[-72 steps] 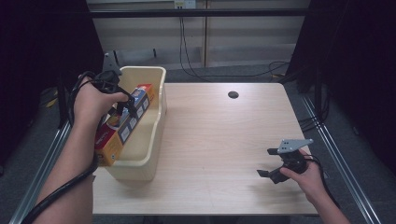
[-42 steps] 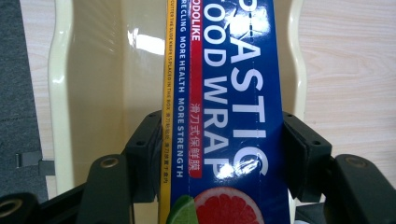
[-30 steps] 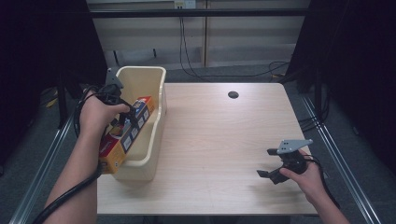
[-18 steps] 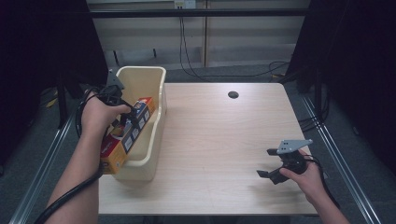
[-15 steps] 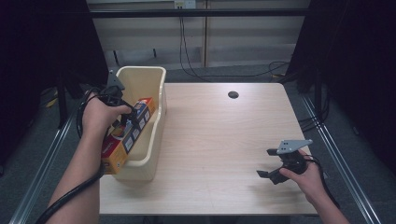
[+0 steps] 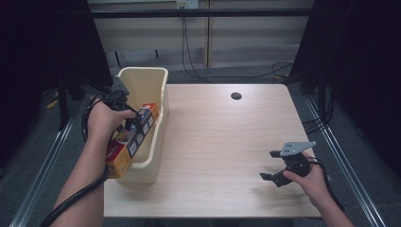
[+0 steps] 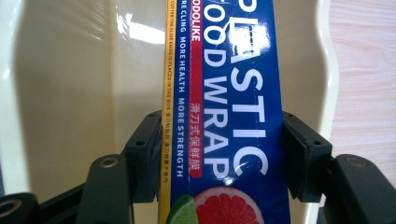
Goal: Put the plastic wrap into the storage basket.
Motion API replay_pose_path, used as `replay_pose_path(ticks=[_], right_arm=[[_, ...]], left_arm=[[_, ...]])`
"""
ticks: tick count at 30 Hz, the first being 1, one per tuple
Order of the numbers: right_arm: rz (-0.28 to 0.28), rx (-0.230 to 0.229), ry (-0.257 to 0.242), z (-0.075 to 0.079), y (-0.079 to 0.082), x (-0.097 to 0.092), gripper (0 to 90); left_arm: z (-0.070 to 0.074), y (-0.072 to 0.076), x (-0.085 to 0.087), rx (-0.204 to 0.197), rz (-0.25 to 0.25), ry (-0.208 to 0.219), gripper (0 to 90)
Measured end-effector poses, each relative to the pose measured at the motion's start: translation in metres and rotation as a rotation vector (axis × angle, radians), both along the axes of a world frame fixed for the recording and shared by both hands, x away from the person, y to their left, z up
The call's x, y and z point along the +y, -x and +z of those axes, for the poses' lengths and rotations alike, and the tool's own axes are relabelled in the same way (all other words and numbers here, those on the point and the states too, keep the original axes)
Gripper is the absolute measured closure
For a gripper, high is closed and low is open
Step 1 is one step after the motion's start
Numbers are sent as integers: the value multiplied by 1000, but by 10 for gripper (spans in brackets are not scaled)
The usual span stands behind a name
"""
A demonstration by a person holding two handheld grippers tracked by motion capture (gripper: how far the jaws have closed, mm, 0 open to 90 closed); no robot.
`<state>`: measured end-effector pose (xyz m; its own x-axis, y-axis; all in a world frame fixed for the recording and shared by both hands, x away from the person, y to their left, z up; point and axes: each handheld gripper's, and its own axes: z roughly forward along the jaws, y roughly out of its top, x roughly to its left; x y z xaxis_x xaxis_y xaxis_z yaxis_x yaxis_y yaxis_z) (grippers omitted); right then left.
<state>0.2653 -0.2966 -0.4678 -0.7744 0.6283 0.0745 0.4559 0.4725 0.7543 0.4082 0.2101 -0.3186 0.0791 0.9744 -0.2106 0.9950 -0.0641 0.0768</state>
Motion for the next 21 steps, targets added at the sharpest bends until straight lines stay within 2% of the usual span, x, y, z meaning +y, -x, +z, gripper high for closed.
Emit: replay_pose_path(ticks=[21], right_arm=[[7,0,6,-1,0,1,39]], left_arm=[[-14,-2,-4,27,2,-16,398]])
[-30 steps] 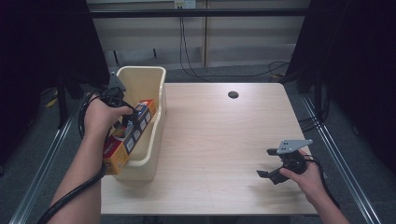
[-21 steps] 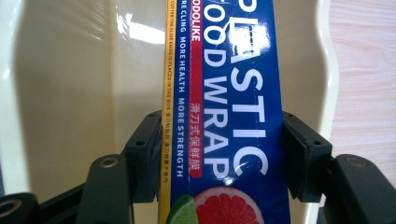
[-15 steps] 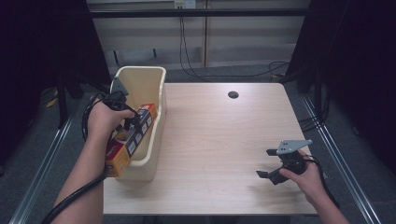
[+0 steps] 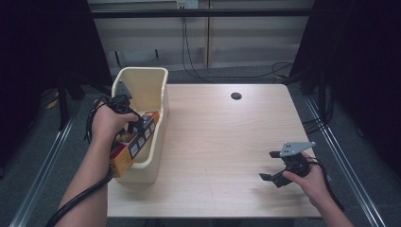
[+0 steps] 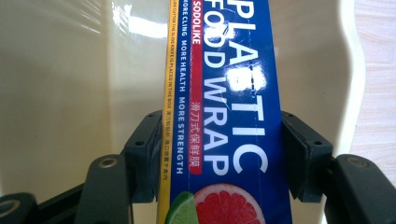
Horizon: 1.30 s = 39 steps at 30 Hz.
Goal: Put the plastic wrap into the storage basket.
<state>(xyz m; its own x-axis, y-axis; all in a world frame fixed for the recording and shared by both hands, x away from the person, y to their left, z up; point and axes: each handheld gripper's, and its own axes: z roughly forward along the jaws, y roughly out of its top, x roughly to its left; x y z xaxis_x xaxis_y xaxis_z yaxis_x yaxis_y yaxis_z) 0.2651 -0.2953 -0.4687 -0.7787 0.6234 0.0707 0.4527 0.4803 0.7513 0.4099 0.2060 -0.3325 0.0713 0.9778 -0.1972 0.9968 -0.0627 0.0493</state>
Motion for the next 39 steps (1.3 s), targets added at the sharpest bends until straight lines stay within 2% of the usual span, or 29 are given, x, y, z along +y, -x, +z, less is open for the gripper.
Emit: replay_pose_path(ticks=[11,14,21,26,39], right_arm=[[3,4,3,0,0,1,39],[4,4,3,0,0,1,39],[6,2,5,-1,0,1,39],[5,-1,6,0,1,2,39],[5,0,7,1,0,1,39]], left_arm=[[-4,-1,-1,9,10,-16,395],[-4,-1,-1,13,-1,-14,389],[12,0,-3,-41,22,18,379],[22,0,-5,-74,36,48,335],[37,-2,-23,-180,-40,103,164]])
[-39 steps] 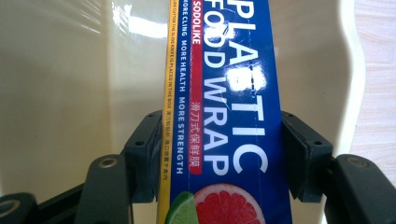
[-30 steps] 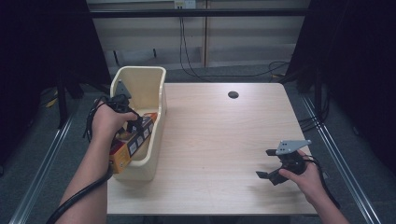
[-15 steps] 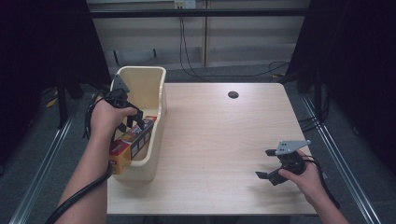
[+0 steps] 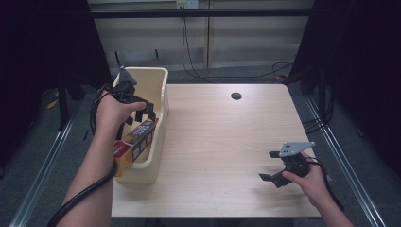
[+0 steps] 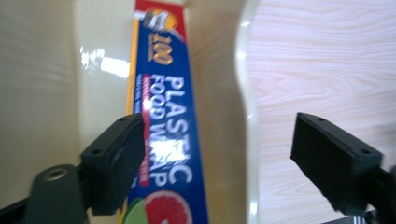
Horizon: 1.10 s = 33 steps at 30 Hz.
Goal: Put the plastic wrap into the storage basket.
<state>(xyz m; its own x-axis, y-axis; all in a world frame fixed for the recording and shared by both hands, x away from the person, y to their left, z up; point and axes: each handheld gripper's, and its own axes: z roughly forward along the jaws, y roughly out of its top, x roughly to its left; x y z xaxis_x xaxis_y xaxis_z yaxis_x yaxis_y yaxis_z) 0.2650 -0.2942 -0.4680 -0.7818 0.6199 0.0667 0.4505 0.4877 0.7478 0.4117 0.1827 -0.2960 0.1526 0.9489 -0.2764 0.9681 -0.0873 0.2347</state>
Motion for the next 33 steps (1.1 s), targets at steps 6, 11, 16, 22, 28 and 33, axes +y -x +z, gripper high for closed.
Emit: replay_pose_path(ticks=[6,11,16,22,28,33], right_arm=[[1,-6,0,1,1,0,39],[1,0,0,0,1,0,39],[1,-3,3,0,1,1,39],[1,-1,0,0,1,0,39],[1,-6,-6,1,1,-1,39],[2,-9,-6,1,1,0,39]], left_arm=[[13,1,-15,-52,-56,30,135],[17,2,-27,-69,-77,53,125],[18,2,-38,-84,-119,72,114],[18,3,-56,-99,-170,88,107],[16,5,-74,-109,-208,101,108],[10,5,-88,-106,-236,119,108]])
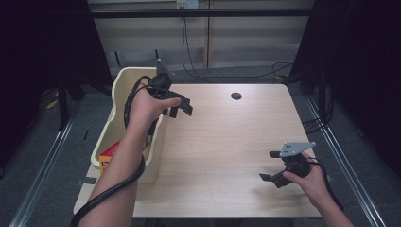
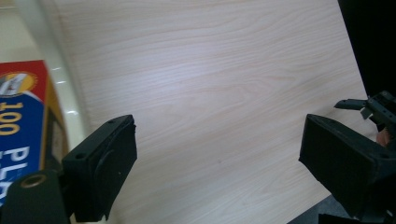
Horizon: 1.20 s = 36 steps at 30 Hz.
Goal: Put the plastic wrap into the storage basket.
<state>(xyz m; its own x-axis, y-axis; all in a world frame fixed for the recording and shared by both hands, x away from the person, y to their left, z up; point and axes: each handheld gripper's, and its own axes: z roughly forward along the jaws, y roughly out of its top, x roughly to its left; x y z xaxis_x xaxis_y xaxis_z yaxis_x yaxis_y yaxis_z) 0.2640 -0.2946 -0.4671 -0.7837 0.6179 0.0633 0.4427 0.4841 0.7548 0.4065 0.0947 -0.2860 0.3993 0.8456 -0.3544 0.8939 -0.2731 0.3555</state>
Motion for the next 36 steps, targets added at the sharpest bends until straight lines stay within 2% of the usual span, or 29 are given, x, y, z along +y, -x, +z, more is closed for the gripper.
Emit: replay_pose_path(ticks=[9,10,13,23,26,28,29,35,36], right_arm=[[-2,0,1,0,0,0,39],[-2,2,2,0,0,0,39],[-3,2,4,0,0,0,39],[0,-2,8,-1,0,0,40],[-1,-2,10,-1,0,0,39],[-2,-2,10,-1,0,0,39],[-1,-2,9,-1,0,0,39],[-1,4,6,0,-1,-1,41],[-2,5,4,0,-1,-1,41]], left_arm=[[-11,1,-20,-5,-46,12,110],[-12,1,-22,0,-38,21,111],[-16,2,-24,-9,-46,24,112],[-36,6,-33,2,-77,39,111],[-41,7,-34,6,-75,55,111],[-44,8,-35,6,-84,51,110],[-46,8,-35,4,-84,66,110],[-59,12,-39,10,-84,68,105],[-61,11,-39,9,-96,62,105]])
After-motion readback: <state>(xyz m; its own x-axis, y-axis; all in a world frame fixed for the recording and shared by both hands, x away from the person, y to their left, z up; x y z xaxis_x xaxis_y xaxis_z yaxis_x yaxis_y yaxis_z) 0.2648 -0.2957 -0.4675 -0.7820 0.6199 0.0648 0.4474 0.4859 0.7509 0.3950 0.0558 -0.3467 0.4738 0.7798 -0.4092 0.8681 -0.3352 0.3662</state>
